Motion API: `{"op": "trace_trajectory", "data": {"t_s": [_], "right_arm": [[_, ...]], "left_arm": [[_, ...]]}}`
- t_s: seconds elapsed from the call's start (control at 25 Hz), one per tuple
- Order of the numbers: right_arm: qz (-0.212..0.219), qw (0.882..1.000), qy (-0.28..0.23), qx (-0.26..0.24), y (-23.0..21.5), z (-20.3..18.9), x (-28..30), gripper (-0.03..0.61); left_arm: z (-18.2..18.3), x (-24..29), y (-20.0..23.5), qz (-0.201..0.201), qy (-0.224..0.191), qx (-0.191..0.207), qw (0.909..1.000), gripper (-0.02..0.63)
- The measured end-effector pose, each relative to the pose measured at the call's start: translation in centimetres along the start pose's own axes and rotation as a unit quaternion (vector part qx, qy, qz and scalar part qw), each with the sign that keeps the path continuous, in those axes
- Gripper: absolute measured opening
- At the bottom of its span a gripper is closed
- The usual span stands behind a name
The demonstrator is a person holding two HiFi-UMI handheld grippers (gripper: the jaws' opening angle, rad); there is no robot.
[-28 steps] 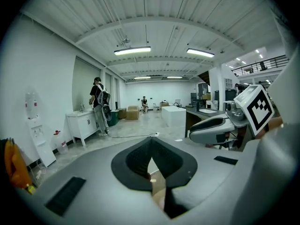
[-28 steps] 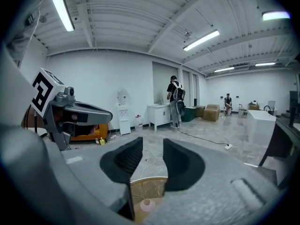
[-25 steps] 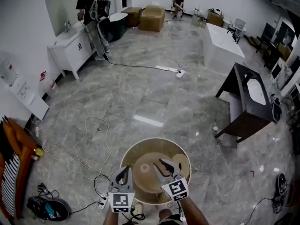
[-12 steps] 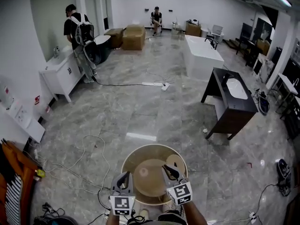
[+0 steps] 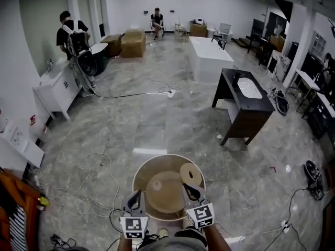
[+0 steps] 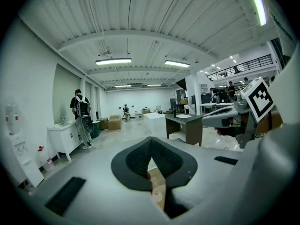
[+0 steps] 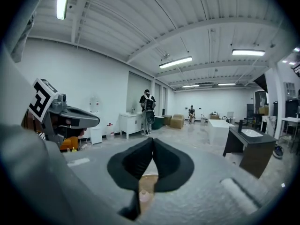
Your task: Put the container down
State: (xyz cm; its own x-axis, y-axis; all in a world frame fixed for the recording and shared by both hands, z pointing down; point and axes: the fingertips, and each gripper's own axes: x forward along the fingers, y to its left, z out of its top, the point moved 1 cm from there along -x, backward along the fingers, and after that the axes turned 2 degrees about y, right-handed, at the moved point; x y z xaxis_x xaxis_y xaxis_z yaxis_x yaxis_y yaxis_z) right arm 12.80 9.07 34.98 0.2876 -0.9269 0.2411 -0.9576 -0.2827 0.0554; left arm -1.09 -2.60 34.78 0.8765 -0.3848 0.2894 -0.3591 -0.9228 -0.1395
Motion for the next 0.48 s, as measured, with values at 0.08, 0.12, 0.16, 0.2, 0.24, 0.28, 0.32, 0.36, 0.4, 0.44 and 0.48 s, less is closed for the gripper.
{"op": "trace_trajectory", "data": {"t_s": [0.08, 0.12, 0.16, 0.2, 0.24, 0.28, 0.32, 0.36, 0.4, 0.44, 0.48], "right_arm": [[-0.005, 1.0, -0.002, 0.004, 0.7, -0.2, -0.7, 0.0], [-0.007, 1.0, -0.002, 0.005, 1.0, -0.3, -0.9, 0.0], [-0.008, 1.0, -0.001, 0.005, 1.3, -0.5, -1.1, 0.0], [-0.011, 1.0, 0.001, 0.006, 1.4, -0.7, -1.3, 0.0], [-0.014, 1.0, 0.003, 0.005, 1.4, -0.9, -1.5, 0.0], [-0.016, 1.0, 0.004, 0.004, 1.3, -1.1, -1.5, 0.0], [-0.018, 1.0, 0.003, 0.002, 1.2, -1.2, -1.6, 0.0], [-0.018, 1.0, 0.001, 0.0, 1.1, -1.1, -1.6, 0.0], [-0.017, 1.0, -0.001, -0.001, 1.1, -0.9, -1.7, 0.0], [-0.016, 1.0, -0.003, -0.001, 1.0, -0.8, -1.8, 0.0], [-0.015, 1.0, -0.004, 0.0, 1.0, -0.8, -1.9, 0.0]], "left_arm": [[-0.2, -0.6, 0.0, -0.004, 0.003, 0.003, 1.0, 0.017], [-0.3, -0.9, 0.0, -0.006, 0.003, 0.003, 1.0, 0.017], [-0.4, -1.1, -0.1, -0.007, 0.002, 0.003, 1.0, 0.017], [-0.5, -1.3, -0.1, -0.008, 0.001, 0.002, 1.0, 0.017], [-0.6, -1.4, -0.1, -0.008, 0.001, 0.0, 1.0, 0.017], [-0.7, -1.4, -0.1, -0.009, 0.002, -0.002, 1.0, 0.017], [-0.8, -1.4, -0.2, -0.01, 0.001, -0.003, 0.9999, 0.017], [-0.9, -1.4, -0.2, -0.011, 0.001, -0.004, 0.9999, 0.017], [-0.9, -1.3, -0.3, -0.011, 0.0, -0.005, 0.9999, 0.017], [-1.0, -1.3, -0.4, -0.011, 0.0, -0.006, 0.9999, 0.017], [-1.1, -1.3, -0.5, -0.012, 0.0, -0.006, 0.9999, 0.017]]}}
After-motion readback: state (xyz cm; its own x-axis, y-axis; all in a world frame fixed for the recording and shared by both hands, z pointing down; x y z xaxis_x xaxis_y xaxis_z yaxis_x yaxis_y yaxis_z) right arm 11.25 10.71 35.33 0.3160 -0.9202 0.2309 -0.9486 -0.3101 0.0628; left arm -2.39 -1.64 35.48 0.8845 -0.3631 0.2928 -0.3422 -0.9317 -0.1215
